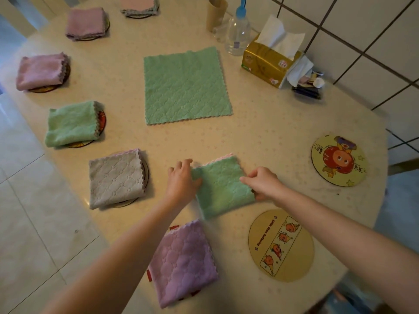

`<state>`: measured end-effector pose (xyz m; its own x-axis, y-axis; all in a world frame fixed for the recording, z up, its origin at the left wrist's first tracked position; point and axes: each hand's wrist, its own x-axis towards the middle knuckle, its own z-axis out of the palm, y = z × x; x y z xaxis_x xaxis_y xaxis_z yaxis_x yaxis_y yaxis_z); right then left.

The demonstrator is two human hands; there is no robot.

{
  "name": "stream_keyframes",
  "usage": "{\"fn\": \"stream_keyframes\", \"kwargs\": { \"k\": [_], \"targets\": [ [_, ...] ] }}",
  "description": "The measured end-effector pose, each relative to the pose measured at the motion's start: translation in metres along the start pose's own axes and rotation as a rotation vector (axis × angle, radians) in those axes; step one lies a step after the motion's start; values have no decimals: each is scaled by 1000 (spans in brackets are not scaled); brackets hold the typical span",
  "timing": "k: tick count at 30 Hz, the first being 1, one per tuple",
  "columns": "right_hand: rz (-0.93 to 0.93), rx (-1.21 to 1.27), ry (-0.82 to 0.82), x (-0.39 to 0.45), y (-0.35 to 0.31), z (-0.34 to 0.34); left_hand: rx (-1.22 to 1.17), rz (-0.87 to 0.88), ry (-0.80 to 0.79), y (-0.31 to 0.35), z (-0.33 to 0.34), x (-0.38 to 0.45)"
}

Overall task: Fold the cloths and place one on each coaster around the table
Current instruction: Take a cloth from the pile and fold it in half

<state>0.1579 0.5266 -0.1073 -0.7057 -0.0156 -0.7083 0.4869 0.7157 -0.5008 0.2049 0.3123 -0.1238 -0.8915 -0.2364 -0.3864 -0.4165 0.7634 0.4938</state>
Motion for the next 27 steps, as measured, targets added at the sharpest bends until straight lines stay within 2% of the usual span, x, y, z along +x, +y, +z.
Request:
{"fn": "stream_keyframes", "kwargs": {
  "k": [6,11,14,16,18,22,24,27],
  "targets": [
    [2,-151,-75,5,-2,2,8,-160,-224,18,-16,27],
    [-15,-274,-113,10,-3,7,-6,-106,-370,25,-24,25],
    [-27,-260,-148,11,3,6,-263,-10,-485,28,-34,15],
    [-45,-176,-184,13,8,3,-535,-14,-643,28,-42,7],
    [-86,-78,-245,7,10,-2,-652,-22,-724,28,-47,-1],
    [-99,71,-366,-21,14,-23,-889,-60,-691,29,-51,-16],
    [-104,92,-368,-34,19,-42,-1023,-97,-617,31,-45,-29],
    [-88,175,-374,-51,33,-74,-1063,-162,-498,40,-20,-62]
  ]
}}
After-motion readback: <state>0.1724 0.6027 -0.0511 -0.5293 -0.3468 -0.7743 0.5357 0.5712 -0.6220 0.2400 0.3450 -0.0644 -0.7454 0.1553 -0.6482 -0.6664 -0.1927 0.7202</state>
